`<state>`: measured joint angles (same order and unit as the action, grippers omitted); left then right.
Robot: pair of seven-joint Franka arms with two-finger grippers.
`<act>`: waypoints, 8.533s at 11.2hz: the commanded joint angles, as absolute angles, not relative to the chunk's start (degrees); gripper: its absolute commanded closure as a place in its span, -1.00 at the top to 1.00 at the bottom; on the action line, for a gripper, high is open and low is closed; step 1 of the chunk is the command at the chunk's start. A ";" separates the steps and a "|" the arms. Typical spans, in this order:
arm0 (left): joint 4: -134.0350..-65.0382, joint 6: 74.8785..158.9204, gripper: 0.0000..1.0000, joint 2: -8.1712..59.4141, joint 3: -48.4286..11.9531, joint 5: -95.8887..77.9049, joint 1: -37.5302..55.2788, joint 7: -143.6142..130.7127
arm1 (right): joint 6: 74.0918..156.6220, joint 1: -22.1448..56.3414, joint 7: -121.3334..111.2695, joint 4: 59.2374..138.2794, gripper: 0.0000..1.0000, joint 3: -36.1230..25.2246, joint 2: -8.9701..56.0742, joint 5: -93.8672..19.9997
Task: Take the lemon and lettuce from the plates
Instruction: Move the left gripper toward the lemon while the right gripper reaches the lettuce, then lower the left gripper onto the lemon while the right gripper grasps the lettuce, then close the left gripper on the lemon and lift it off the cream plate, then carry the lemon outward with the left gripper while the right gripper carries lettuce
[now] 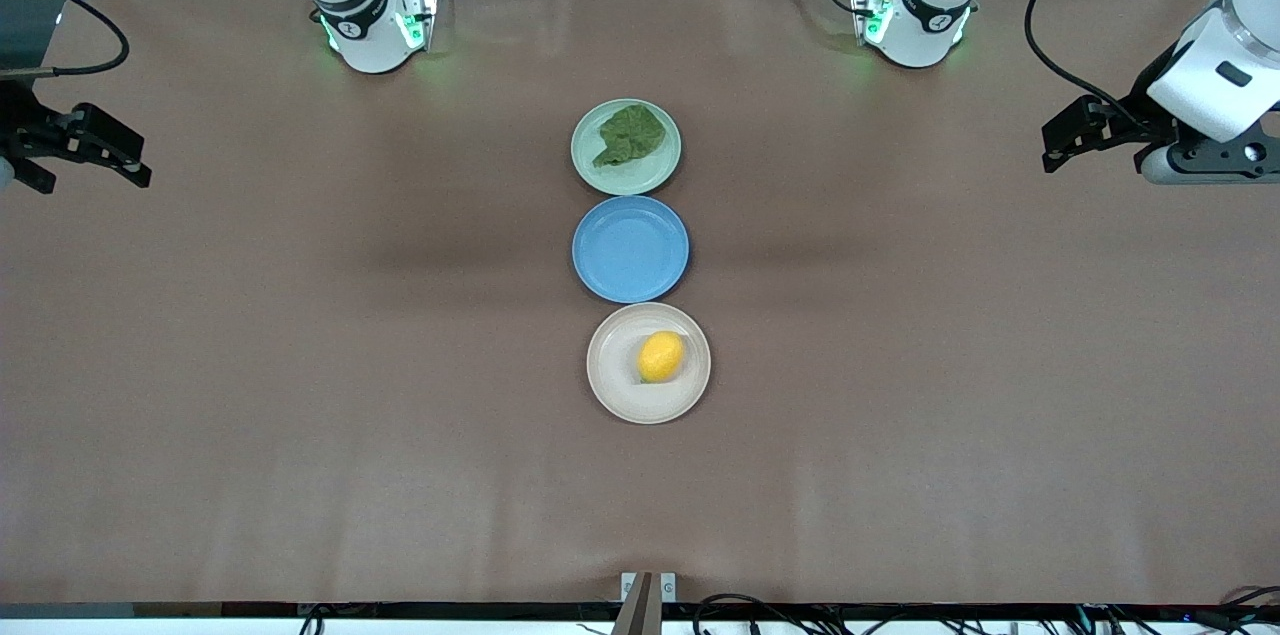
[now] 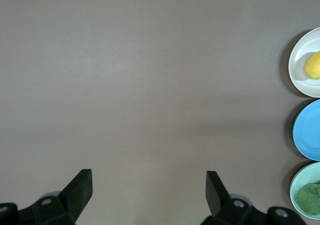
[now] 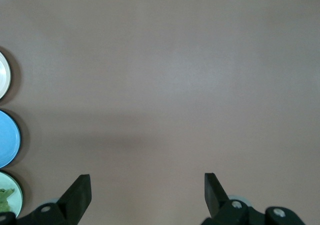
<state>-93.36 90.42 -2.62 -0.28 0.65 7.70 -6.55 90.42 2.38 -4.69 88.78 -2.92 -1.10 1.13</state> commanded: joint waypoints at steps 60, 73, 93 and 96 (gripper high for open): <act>-82.53 155.57 1.00 50.89 -3.34 3.43 36.74 -43.32 | 149.77 16.90 72.45 125.42 -1.00 27.33 20.48 28.22; -82.97 148.14 -1.00 43.88 -3.34 3.78 34.89 -51.94 | 121.68 -5.18 37.39 112.44 -1.00 32.96 20.30 20.43; -102.04 122.26 -1.00 29.70 -4.13 3.08 6.50 0.96 | 143.09 -4.31 -10.20 121.99 0.42 1.32 23.82 5.71; -102.22 121.99 1.00 30.84 -4.04 3.25 6.59 2.89 | 138.02 -3.69 -10.72 118.32 1.00 1.23 22.68 -0.52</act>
